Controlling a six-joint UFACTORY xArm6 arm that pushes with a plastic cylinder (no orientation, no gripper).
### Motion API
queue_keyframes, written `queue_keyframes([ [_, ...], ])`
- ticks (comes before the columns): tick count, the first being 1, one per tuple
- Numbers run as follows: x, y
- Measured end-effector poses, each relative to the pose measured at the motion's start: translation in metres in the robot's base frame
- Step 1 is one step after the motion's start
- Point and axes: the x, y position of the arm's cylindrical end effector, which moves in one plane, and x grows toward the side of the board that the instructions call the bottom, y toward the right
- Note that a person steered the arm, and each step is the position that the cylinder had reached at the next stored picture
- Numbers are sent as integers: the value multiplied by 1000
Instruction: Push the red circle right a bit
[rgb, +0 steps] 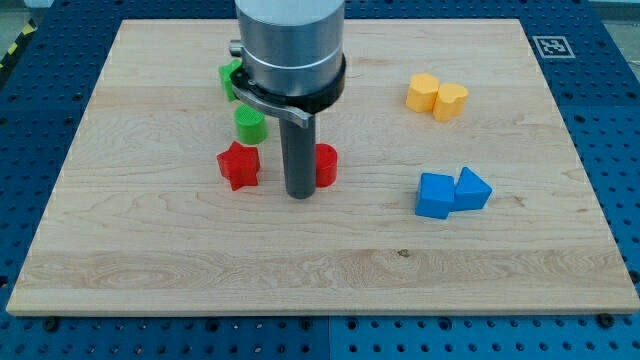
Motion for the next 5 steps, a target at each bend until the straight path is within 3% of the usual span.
queue_keyframes([
  [5, -26, -14],
])
